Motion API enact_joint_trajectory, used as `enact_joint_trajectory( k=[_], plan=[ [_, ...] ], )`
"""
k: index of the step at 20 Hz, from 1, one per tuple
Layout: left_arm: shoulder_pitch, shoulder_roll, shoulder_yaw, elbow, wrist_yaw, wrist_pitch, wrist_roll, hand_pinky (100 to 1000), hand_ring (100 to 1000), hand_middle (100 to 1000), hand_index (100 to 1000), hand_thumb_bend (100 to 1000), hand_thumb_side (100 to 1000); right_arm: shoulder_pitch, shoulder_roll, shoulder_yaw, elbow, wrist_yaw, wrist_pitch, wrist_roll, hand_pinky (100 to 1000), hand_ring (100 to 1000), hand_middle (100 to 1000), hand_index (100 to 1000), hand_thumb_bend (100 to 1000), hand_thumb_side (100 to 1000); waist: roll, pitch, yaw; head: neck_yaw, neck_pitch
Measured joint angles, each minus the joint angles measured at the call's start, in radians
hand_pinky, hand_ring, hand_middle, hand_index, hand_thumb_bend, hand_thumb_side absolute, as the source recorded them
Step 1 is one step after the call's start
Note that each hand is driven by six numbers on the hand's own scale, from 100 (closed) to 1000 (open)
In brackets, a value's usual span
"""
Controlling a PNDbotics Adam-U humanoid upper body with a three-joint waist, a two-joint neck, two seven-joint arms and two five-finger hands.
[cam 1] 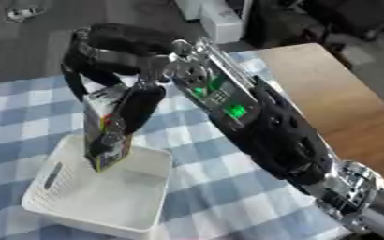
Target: Pick up objects on the table and place them in the box.
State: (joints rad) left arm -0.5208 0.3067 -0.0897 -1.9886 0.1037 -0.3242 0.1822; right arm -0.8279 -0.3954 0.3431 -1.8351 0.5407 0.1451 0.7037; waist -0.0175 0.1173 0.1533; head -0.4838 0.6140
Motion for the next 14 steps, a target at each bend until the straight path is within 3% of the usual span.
enact_joint_trajectory(
  k=[8,12,13,14],
  plan=[
    [-0.008,-0.001,0.0,0.0,0.0,-0.002,0.002,840,671,796,909,1000,751,0.027,0.012,0.017,0.018,-0.039,0.014,0.015,100,100,1000,415,783,184,-0.001,0.0,0.003,0.0,0.0],
    [-0.011,-0.009,-0.003,0.0,0.02,0.0,-0.009,840,670,796,911,1000,755,0.045,0.018,0.036,0.065,-0.049,-0.022,-0.007,100,100,1000,421,808,208,-0.001,0.0,0.006,0.0,-0.001],
    [-0.014,-0.009,-0.004,0.0,0.026,0.001,-0.014,840,670,796,910,1000,755,0.048,0.018,0.04,0.083,-0.053,-0.036,-0.02,100,100,1000,429,798,199,-0.001,0.001,0.007,0.0,-0.001],
    [-0.016,-0.009,-0.004,0.0,0.032,0.001,-0.018,840,669,796,911,1000,756,0.049,0.019,0.044,0.103,-0.06,-0.05,-0.033,100,127,1000,519,764,229,-0.001,0.001,0.007,0.0,-0.005]
  ],
)
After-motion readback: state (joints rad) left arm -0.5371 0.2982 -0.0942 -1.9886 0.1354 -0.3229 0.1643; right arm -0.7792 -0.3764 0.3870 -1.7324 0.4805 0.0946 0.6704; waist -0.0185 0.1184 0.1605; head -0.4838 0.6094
